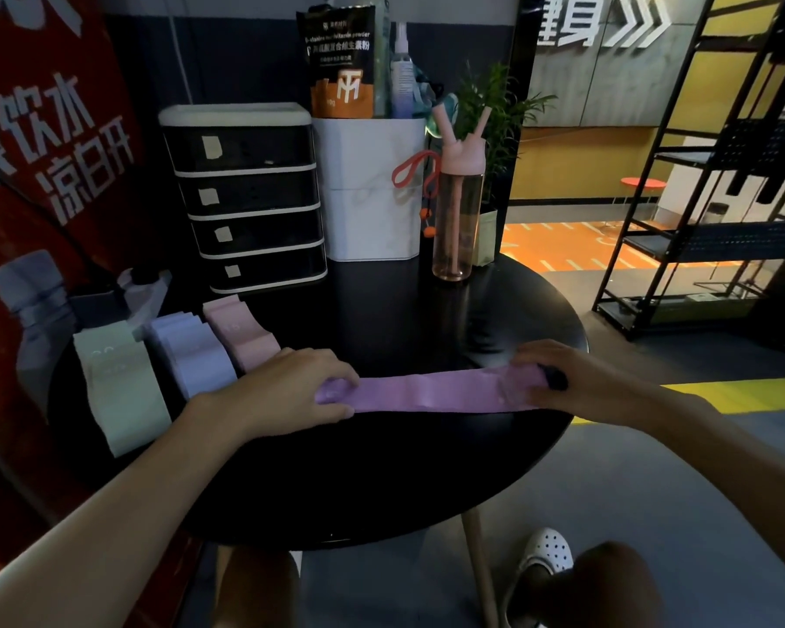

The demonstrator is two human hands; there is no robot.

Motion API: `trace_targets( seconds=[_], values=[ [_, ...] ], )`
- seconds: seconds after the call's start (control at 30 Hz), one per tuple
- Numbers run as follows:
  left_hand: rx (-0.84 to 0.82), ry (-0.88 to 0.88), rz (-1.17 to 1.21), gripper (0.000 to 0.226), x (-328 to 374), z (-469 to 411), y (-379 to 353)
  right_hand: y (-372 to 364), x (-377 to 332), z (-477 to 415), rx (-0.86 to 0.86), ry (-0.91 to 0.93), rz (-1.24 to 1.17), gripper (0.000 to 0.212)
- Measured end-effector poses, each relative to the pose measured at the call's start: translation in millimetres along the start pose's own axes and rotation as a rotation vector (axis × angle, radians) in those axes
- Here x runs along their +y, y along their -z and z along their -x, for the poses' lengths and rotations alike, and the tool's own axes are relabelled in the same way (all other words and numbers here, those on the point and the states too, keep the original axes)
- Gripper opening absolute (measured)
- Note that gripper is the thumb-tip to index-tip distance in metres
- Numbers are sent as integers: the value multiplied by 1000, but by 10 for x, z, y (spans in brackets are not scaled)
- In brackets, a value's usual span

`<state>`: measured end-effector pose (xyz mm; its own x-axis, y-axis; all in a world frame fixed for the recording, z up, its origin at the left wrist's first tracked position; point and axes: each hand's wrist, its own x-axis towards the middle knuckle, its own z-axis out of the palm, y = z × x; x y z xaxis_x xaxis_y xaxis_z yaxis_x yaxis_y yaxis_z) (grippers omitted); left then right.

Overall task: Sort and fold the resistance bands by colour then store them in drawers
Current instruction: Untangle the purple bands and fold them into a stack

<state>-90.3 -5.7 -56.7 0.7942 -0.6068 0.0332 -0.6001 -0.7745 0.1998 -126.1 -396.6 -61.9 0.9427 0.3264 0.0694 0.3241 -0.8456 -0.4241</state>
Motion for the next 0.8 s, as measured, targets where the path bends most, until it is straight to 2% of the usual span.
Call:
trace_targets(
  seconds=[0.07,0.13,0.3,0.43,0.5,0.63,0.8],
  values=[
    [4,10,33,52,-19,9,-17,37,-15,-7,-83,-14,-37,58],
    [16,10,46,53,-24,14,-33,65,-21,-19,-128,-2,-16,56],
    [5,30,73,57,-22,51,-32,37,27,-74,-3,-4,40,46],
    [1,32,85,52,-18,59,-32,45,41,-65,-117,-23,-56,65],
    [4,30,93,45,-30,68,-38,62,38,-73,-139,-10,-44,57],
    [10,24,97,40,-46,84,-40,55,53,-103,-62,13,13,36],
    [21,13,89,39,-54,87,-46,73,56,-87,-150,-13,-13,40]
  ],
)
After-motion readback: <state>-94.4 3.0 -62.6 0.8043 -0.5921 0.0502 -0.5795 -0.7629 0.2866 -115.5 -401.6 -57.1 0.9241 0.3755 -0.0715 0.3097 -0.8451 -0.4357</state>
